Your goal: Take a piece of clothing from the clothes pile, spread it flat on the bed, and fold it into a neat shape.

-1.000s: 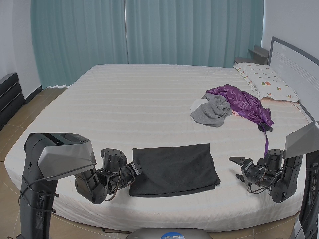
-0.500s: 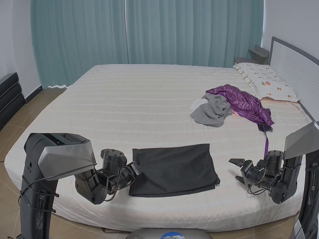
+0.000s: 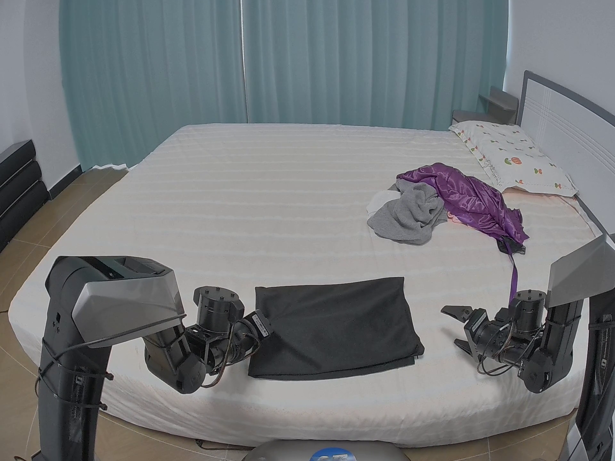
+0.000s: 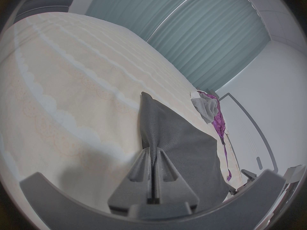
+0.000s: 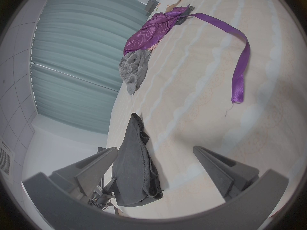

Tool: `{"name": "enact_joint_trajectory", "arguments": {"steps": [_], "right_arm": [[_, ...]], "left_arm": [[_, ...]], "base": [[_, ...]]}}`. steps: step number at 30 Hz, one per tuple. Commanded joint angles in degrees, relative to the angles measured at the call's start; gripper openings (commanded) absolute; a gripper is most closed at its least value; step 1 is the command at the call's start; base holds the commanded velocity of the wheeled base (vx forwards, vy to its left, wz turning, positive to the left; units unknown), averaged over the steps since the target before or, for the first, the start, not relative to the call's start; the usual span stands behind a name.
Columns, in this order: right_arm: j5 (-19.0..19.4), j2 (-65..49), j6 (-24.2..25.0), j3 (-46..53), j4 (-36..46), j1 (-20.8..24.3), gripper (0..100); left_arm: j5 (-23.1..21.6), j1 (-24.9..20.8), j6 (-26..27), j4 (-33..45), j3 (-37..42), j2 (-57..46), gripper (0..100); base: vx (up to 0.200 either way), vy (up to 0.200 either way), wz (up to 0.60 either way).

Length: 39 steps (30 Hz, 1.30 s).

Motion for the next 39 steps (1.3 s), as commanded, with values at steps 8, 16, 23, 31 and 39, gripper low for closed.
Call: {"name": "enact_joint_trajectory", "arguments": {"steps": [8, 16, 23, 31, 39], "right_arm": [[0.01, 0.09, 0.09, -0.03, -0.76, 0.03, 100], [0.01, 0.09, 0.09, -0.12, -0.76, 0.03, 100], [0.01, 0.09, 0.09, -0.03, -0.76, 0.03, 100], [0.10, 0.09, 0.09, -0.03, -0.76, 0.03, 100], [0.10, 0.00, 0.09, -0.03, -0.76, 0.03, 100]], "left_arm": [[0.04, 0.16, -1.17, -0.13, 0.18, -0.19, 0], [0.22, 1.22, -1.61, -0.13, 0.36, -1.15, 0], [1.36, 1.48, -2.05, -0.04, 0.71, -1.68, 0], [1.45, 2.53, -2.05, -0.04, 0.71, -1.77, 0], [1.45, 3.33, -2.14, -0.04, 0.71, -1.86, 0]], "base": [[0.000, 0.150, 0.00], [0.000, 0.200, 0.00], [0.000, 0.200, 0.00], [0.000, 0.200, 0.00], [0.000, 0.200, 0.00]]}}
